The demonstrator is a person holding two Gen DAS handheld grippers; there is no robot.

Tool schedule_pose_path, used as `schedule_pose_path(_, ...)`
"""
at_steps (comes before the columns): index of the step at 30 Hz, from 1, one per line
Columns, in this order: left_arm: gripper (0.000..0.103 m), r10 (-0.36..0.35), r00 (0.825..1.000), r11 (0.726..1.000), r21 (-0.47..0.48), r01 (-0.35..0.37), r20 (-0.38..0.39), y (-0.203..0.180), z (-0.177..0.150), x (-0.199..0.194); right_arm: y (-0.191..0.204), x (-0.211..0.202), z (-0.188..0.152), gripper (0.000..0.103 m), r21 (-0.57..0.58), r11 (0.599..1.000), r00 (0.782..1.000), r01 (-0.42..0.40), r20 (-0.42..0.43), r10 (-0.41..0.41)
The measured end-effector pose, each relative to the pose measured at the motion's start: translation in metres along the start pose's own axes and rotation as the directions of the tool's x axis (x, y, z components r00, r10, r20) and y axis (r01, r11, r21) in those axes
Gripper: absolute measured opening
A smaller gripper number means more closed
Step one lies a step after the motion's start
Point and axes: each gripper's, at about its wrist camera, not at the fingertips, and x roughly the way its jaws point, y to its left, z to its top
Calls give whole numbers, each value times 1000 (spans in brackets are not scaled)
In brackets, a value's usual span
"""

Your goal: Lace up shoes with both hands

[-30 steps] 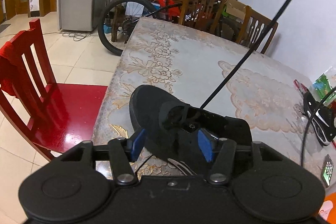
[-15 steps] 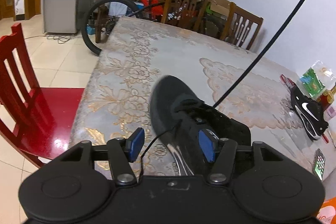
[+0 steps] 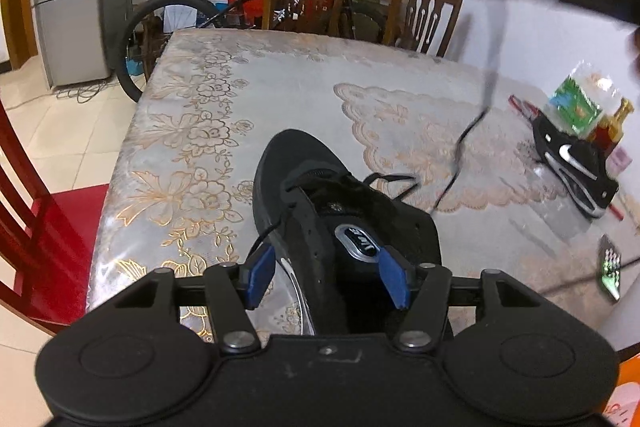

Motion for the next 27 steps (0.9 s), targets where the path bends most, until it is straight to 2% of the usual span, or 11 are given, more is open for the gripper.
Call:
schedule_pose_path(2, 54, 9, 1000, 1000, 12, -9, -10, -3, -3, 4, 13, 31, -22, 3, -90, 996, 997, -3, -78, -5)
schedule_pose_path(5, 55, 24, 999, 1000, 16, -23, -25, -6, -7, 11, 26, 89, -42, 3, -153, 987, 983, -50, -181, 22)
schedule_pose_path(8, 56, 28, 999, 1000, -3, -28, -34, -5, -10, 15, 29, 135, -52, 5, -161, 982, 958, -102, -281, 54)
schedule_pose_path(11, 60, 51, 998, 999, -8, -52, -42, -5, -12, 18, 36, 154, -59, 13, -167, 981, 943, -99, -330, 39)
schedule_pose_path(12, 60, 60, 997, 998, -9, -60, -42, -5, -12, 18, 37, 156, -59, 15, -166, 982, 943, -93, -331, 33)
schedule_pose_path(13, 61, 67, 997, 998, -12, -68, -43, -5, -12, 19, 33, 154, -56, 22, -156, 984, 950, -86, -311, 34)
schedule_pose_path(14, 63, 75, 996, 997, -17, -75, -47, -4, -12, 20, 29, 147, -56, 38, -141, 986, 955, -83, -293, 39)
schedule_pose_path(16, 63, 89, 995, 995, -28, -90, -55, -3, -12, 21, 28, 122, -62, 50, -117, 990, 963, -80, -264, 47)
schedule_pose_path(20, 70, 110, 992, 993, -42, -113, -65, -4, -10, 23, 17, 97, -65, 51, -134, 985, 956, -108, -287, 65)
schedule_pose_path(24, 78, 142, 987, 988, -56, -146, -79, -7, -8, 25, 18, 100, -69, 50, -183, 954, 919, -236, -362, 158)
schedule_pose_path(27, 84, 164, 983, 982, -75, -171, -87, -8, -8, 27, 24, 114, -70, 47, -224, 924, 886, -310, -420, 195)
